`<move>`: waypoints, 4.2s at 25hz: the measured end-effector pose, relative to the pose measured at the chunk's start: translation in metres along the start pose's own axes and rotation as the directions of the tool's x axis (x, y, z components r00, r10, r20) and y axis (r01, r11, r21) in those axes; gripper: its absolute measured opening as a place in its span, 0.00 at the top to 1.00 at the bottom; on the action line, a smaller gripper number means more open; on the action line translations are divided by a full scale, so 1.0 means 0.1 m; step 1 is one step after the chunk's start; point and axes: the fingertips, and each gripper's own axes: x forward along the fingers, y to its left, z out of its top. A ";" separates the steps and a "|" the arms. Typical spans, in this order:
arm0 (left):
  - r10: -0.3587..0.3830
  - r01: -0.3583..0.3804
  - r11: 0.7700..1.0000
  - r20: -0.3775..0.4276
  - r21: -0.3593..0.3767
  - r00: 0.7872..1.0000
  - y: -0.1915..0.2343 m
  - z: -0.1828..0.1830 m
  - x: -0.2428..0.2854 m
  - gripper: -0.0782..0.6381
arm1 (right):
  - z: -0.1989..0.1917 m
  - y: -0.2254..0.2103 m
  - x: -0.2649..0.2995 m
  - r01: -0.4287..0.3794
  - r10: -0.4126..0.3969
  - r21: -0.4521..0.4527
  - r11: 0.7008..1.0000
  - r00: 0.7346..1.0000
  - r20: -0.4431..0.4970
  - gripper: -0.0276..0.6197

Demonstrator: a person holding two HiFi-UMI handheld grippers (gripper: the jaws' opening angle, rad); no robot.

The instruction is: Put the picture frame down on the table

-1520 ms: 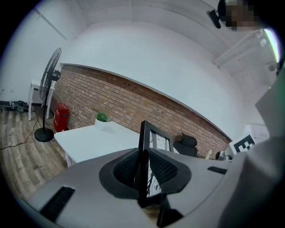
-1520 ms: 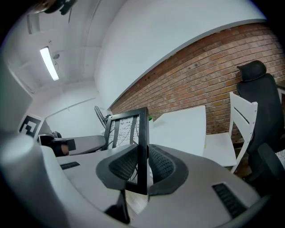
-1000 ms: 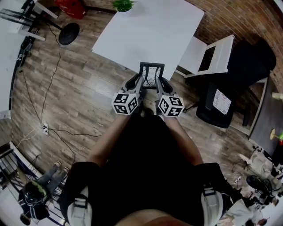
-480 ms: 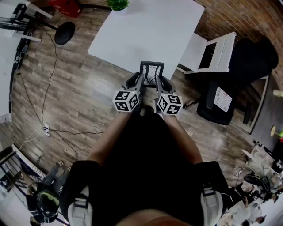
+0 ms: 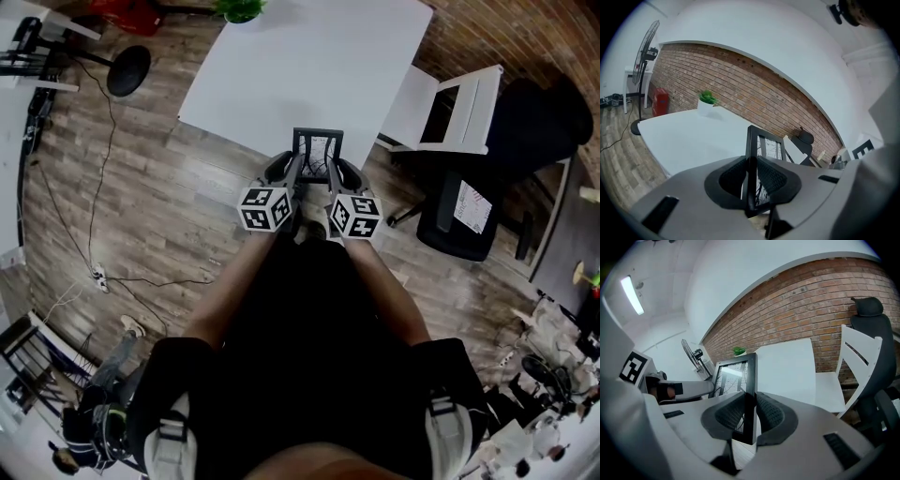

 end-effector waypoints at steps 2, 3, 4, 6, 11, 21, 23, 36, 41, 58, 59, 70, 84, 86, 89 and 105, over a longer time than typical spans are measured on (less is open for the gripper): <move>-0.006 0.006 1.000 -0.016 -0.004 1.000 0.04 -0.01 0.07 0.78 | 0.00 -0.03 0.06 0.005 -0.005 -0.006 1.000 1.000 -0.011 0.85; -0.009 0.009 1.000 -0.023 -0.007 1.000 0.05 -0.02 0.10 0.78 | 0.00 -0.05 0.09 0.007 -0.007 -0.002 1.000 1.000 -0.016 0.85; -0.011 0.011 1.000 -0.030 -0.010 1.000 0.07 -0.03 0.13 0.78 | 0.00 -0.07 0.12 0.009 -0.009 0.003 1.000 1.000 -0.019 0.85; -0.012 0.011 1.000 -0.041 -0.016 0.999 0.11 -0.03 0.19 0.78 | 0.00 -0.09 0.18 0.014 -0.014 0.014 1.000 1.000 -0.026 0.85; -0.014 0.012 1.000 -0.071 -0.019 0.997 0.20 -0.04 0.33 0.78 | -0.04 -0.16 0.34 0.023 -0.021 0.032 0.999 0.998 -0.056 0.85; -0.033 0.032 0.999 -0.141 -0.007 0.990 0.34 -0.12 0.65 0.78 | -0.12 -0.36 0.62 0.066 -0.061 0.044 0.997 0.993 -0.100 0.85; -0.037 0.037 0.999 -0.151 -0.002 0.988 0.36 -0.14 0.71 0.78 | -0.14 -0.40 0.67 0.070 -0.065 0.046 0.996 0.993 -0.103 0.85; -0.048 0.052 0.999 -0.222 0.015 0.974 0.56 -0.24 0.98 0.78 | -0.20 -0.52 0.95 0.089 -0.083 0.044 0.995 0.987 -0.134 0.85; -0.039 0.041 0.999 -0.234 0.003 0.971 0.61 -0.30 1.03 0.78 | -0.25 -0.55 1.02 0.095 -0.088 0.040 0.995 0.985 -0.150 0.85; -0.026 0.021 1.000 -0.279 -0.023 0.960 0.82 -0.42 1.22 0.78 | -0.33 -0.63 1.27 0.122 -0.106 0.080 0.989 0.978 -0.179 0.85; -0.028 0.022 0.999 -0.280 -0.026 0.960 0.83 -0.43 1.23 0.78 | -0.33 -0.64 1.28 0.124 -0.108 0.082 0.989 0.978 -0.179 0.85; -0.041 0.037 0.999 -0.314 -0.022 0.949 0.82 -0.47 1.35 0.78 | -0.35 -0.74 1.32 0.144 -0.123 0.098 0.985 0.974 -0.191 0.85; -0.001 0.019 0.999 -0.354 0.047 0.935 0.84 -0.51 1.48 0.78 | -0.37 -0.80 1.38 0.143 -0.118 0.112 0.983 0.972 -0.204 0.85; 0.001 0.018 0.999 -0.366 0.051 0.931 0.84 -0.52 1.48 0.77 | -0.37 -0.80 1.38 0.137 -0.111 0.118 0.984 0.973 -0.204 0.85; -0.003 0.022 0.999 -0.378 0.044 0.926 0.85 -0.53 1.49 0.77 | -0.38 -0.80 1.38 0.135 -0.109 0.118 0.984 0.972 -0.208 0.84; -0.009 0.025 0.999 -0.314 0.045 0.949 0.88 -0.38 1.45 0.69 | -0.22 -0.85 1.25 0.111 -0.091 0.170 0.979 0.988 -0.124 0.90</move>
